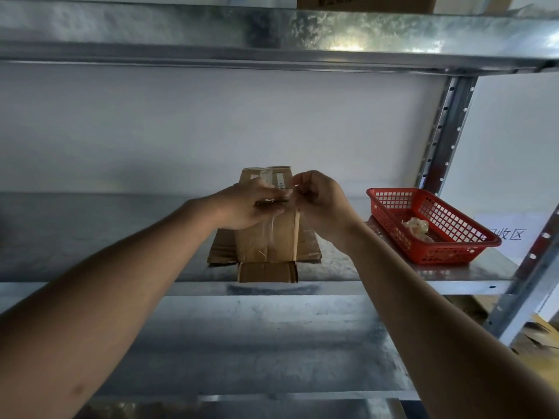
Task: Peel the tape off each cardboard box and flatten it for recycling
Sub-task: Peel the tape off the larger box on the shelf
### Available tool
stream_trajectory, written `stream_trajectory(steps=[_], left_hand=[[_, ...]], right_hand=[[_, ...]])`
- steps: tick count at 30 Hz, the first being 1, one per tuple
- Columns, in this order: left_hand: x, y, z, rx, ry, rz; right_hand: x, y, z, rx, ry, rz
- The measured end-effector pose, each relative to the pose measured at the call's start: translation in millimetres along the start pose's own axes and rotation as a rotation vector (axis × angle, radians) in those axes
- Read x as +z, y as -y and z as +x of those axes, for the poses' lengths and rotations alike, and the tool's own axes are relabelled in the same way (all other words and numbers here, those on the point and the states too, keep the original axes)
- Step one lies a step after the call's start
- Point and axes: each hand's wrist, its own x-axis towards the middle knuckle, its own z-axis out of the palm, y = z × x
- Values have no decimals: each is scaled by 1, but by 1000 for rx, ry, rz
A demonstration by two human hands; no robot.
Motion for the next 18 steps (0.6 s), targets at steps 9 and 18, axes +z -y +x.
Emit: stream_trajectory(steps=[9,18], left_hand=[[-9,-10,0,-338,88,-42],[-29,-4,9,-230,70,328]], right_hand=[[-13,-6,-7,235,-140,274],[-5,-5,-8,108,-196,-200]])
